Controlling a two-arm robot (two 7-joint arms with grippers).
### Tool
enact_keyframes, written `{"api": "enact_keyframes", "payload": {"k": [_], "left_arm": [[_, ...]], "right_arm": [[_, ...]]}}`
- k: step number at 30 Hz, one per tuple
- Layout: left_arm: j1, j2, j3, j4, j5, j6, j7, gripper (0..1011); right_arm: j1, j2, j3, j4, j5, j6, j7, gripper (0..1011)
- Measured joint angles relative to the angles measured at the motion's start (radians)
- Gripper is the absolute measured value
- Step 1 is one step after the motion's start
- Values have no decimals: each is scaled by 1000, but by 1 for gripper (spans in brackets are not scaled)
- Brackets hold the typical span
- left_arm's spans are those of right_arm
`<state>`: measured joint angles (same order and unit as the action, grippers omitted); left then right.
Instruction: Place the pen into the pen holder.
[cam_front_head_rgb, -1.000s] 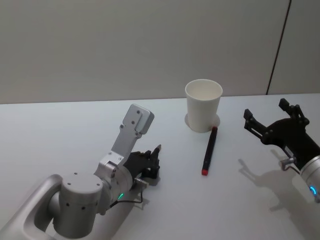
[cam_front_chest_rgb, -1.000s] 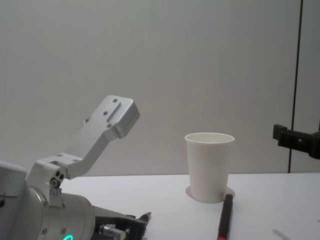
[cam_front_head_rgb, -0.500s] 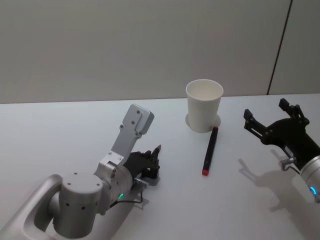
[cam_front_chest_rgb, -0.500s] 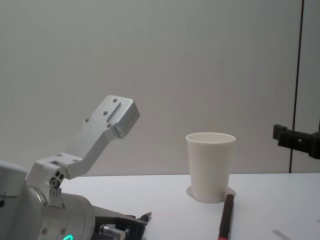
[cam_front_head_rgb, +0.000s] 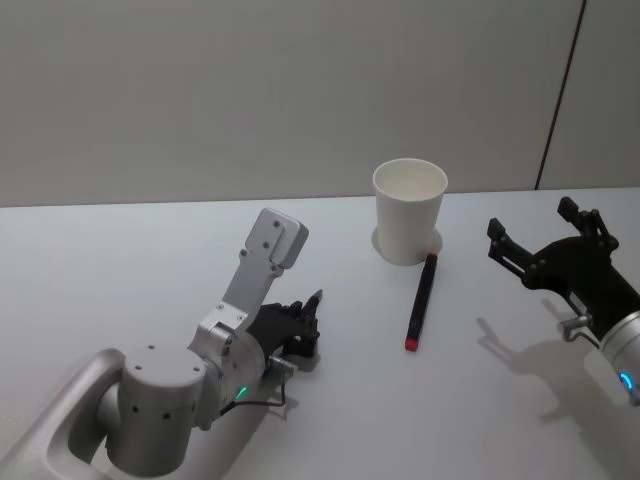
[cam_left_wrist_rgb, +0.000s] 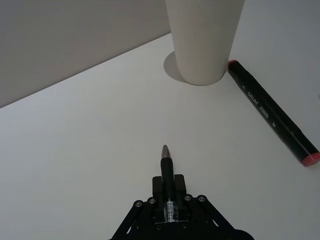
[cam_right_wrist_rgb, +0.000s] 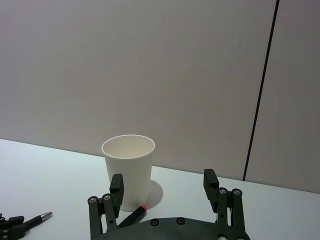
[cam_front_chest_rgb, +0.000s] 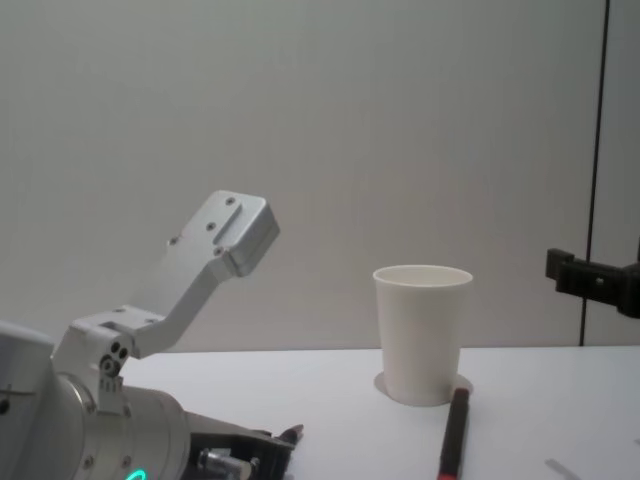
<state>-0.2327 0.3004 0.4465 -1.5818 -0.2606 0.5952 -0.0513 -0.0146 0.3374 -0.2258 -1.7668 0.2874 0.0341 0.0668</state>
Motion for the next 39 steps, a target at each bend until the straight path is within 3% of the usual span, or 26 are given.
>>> {"api": "enact_keyframes", "payload": {"k": [39], "left_arm": [[0, 0, 0, 0, 0, 0, 0, 138]], "right_arm": [[0, 0, 0, 0, 0, 0, 0, 1001]]}}
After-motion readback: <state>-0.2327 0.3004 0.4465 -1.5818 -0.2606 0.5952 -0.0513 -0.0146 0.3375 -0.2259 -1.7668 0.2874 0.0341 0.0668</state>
